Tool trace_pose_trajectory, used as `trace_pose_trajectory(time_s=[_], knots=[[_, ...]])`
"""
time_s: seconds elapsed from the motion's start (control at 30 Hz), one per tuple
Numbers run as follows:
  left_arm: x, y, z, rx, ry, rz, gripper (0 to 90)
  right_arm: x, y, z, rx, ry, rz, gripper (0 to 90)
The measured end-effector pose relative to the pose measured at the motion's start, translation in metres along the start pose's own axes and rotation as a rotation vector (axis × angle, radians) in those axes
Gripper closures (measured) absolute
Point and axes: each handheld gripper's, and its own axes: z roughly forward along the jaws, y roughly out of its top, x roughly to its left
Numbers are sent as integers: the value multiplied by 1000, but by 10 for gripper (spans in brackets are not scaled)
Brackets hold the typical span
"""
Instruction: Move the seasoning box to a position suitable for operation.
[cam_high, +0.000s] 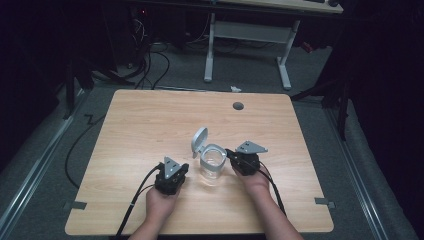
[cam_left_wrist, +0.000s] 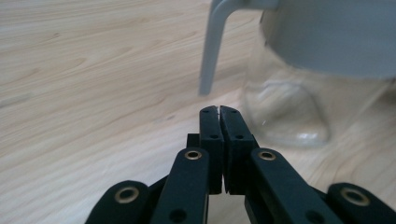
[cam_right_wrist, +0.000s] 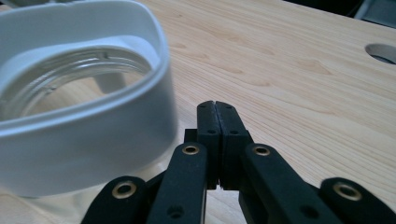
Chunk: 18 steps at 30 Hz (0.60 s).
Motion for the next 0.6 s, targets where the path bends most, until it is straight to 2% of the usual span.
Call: trace_pose_trajectory(time_s=[0.1, 0.17, 0.27, 0.47, 0.6], knots=[[6, 3, -10, -8, 7, 3, 866, 5, -2, -4, -3, 4, -13, 899], [13, 8, -23, -15, 11, 9, 861, 10, -4, -8, -2, 5, -28, 900], [18, 10, -31, -20, 12, 3, 854, 21, -9, -16, -8, 16, -40, 900], [24, 9, -40, -25, 3, -6, 835, 49, -16, -30, -17, 38, -67, 899], [24, 7, -45, -20, -17, -21, 821, 61, -20, -34, -22, 55, -63, 897]])
